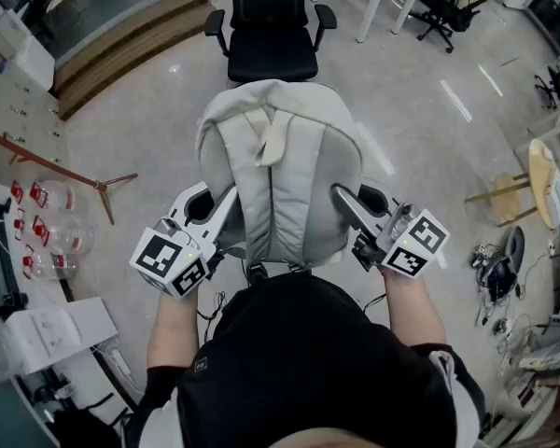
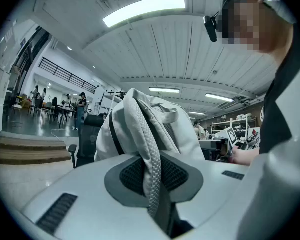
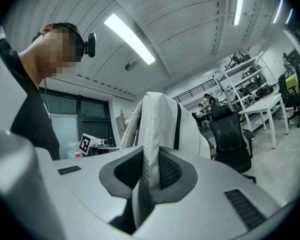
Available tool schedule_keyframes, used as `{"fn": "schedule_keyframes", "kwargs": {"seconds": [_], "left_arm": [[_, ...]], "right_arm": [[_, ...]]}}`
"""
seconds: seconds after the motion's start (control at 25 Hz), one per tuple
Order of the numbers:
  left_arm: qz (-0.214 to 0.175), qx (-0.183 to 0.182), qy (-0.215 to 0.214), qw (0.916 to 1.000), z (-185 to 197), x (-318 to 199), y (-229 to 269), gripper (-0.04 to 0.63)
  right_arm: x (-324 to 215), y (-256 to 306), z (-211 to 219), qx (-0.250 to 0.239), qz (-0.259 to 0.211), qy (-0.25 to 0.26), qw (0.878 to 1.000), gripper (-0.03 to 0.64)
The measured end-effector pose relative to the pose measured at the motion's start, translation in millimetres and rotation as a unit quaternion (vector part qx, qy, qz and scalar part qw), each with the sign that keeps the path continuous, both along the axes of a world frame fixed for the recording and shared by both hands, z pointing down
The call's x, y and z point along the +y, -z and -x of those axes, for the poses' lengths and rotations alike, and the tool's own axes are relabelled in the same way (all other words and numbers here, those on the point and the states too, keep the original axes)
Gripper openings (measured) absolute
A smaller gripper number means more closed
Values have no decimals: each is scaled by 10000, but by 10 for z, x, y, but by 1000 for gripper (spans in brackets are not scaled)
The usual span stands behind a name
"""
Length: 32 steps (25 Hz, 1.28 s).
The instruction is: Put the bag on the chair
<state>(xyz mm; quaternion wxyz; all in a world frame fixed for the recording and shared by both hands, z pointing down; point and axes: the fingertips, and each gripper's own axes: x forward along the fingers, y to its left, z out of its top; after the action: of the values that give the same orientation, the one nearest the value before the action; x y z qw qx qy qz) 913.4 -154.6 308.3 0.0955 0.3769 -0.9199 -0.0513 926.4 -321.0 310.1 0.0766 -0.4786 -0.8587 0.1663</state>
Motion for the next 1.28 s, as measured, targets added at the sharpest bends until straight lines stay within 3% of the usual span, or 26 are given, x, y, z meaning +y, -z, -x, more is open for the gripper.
{"fn": "schedule_keyframes", "kwargs": {"seconds": [0.88,1.28], "left_arm": [[11,273,318,9991,-513,-848,-141,61],[-42,336,268,9991,-359,-947,-164,61]], "right_arm": [[-890,-150,-406,98,102,195,9997,69],[-1006,-152,-265,120,99,121,9998,71]]}}
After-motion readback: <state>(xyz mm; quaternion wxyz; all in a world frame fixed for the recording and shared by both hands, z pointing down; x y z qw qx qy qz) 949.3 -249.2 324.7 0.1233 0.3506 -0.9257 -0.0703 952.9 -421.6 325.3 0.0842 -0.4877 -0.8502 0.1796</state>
